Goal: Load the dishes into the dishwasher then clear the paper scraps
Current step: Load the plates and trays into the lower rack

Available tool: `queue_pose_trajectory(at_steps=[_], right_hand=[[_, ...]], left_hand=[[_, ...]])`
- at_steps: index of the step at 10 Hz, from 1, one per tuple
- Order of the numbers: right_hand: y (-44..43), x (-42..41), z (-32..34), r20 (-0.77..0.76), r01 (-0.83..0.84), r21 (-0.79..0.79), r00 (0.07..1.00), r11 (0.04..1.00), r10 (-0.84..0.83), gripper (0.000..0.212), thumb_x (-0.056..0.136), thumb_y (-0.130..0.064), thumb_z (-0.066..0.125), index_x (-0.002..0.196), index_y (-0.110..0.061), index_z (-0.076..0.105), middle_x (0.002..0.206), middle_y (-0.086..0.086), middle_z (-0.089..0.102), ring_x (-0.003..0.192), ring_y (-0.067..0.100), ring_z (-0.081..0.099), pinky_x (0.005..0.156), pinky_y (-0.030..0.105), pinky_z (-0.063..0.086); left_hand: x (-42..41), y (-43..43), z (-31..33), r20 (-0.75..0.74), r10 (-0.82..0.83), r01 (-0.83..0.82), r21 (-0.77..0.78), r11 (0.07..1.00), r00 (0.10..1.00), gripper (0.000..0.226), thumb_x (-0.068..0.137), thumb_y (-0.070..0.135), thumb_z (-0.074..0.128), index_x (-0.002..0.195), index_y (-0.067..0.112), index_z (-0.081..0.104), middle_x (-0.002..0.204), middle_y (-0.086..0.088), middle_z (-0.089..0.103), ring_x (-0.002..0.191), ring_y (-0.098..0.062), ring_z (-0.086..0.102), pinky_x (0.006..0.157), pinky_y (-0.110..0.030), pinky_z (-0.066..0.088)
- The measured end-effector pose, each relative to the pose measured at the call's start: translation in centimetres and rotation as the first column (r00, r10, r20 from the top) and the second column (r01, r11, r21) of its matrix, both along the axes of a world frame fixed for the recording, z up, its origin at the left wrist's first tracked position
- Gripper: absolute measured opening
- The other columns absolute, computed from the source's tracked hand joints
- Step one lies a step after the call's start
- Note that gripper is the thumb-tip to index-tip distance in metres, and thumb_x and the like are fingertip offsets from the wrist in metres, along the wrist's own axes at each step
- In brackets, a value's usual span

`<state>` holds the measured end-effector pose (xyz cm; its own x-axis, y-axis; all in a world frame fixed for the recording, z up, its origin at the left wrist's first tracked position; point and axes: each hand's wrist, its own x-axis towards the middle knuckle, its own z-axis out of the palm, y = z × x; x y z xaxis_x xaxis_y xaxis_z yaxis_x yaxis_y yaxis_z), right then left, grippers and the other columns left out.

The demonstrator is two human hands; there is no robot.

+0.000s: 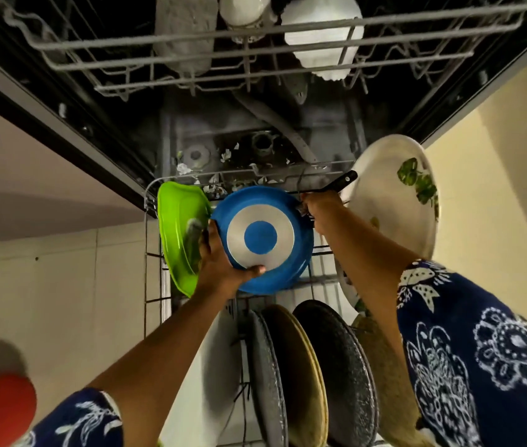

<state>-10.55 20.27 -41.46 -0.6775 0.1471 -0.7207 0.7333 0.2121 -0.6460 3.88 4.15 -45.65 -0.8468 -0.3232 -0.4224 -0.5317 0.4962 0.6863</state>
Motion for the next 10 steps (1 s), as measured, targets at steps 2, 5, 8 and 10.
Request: queue_pose_trajectory(at_steps=[2, 5, 8, 10], right_hand=[[-0.5, -0.2, -4.8, -0.060, -0.048, 0.167, 0.996, 0.985, 0.059, 0.045, 0.093, -0.013, 0.053, 0.134, 0.003, 0.043, 0.134, 0.019, 0.049, 0.120, 0.031, 0.051, 0.079, 0.021, 0.048], [-0.5, 2.2, -4.0, -0.034, -0.387, 0.660, 0.841, 0.644, 0.540, 0.060, 0.095, -0.030, 0.051, 0.145, -0.010, 0.026, 0.156, 0.018, 0.004, 0.142, 0.036, 0.014, 0.109, 0.044, 0.030], [0.7, 2.2, -4.8, -0.214, -0.559, 0.587, 0.590, 0.585, 0.779, 0.029, 0.093, -0.014, 0.052, 0.122, -0.008, 0.056, 0.151, 0.011, 0.029, 0.139, 0.028, 0.028, 0.110, 0.036, 0.032], [1.1, 1.6, -4.4, -0.183, -0.656, 0.597, 0.449, 0.462, 0.874, 0.046, 0.096, -0.015, 0.048, 0.141, -0.014, 0.039, 0.158, 0.007, 0.011, 0.140, 0.027, 0.028, 0.110, 0.037, 0.033]], left_hand=[[0.1, 0.6, -1.4, 0.054, -0.009, 0.012, -0.063, 0.998, 0.998, 0.142, 0.053, 0.042, 0.091, 0.151, 0.023, -0.011, 0.159, -0.015, -0.006, 0.146, -0.034, 0.001, 0.115, -0.049, 0.015], [-0.1, 0.7, -0.9, 0.055, -0.165, 0.174, -0.272, 0.947, 0.985, 0.135, 0.060, 0.057, 0.082, 0.152, 0.016, -0.008, 0.159, -0.017, 0.005, 0.146, -0.034, 0.002, 0.117, -0.044, 0.005], [-1.1, 0.0, 0.2, 0.150, -0.327, 0.359, -0.364, 0.859, 0.933, 0.135, 0.055, 0.062, 0.081, 0.152, 0.027, -0.006, 0.155, -0.018, 0.007, 0.141, -0.038, 0.013, 0.111, -0.049, 0.025], [0.5, 0.7, -0.5, 0.156, -0.285, 0.323, -0.367, 0.872, 0.946, 0.129, 0.061, 0.067, 0.074, 0.151, 0.030, -0.011, 0.157, -0.017, -0.002, 0.143, -0.039, 0.005, 0.110, -0.050, 0.027]])
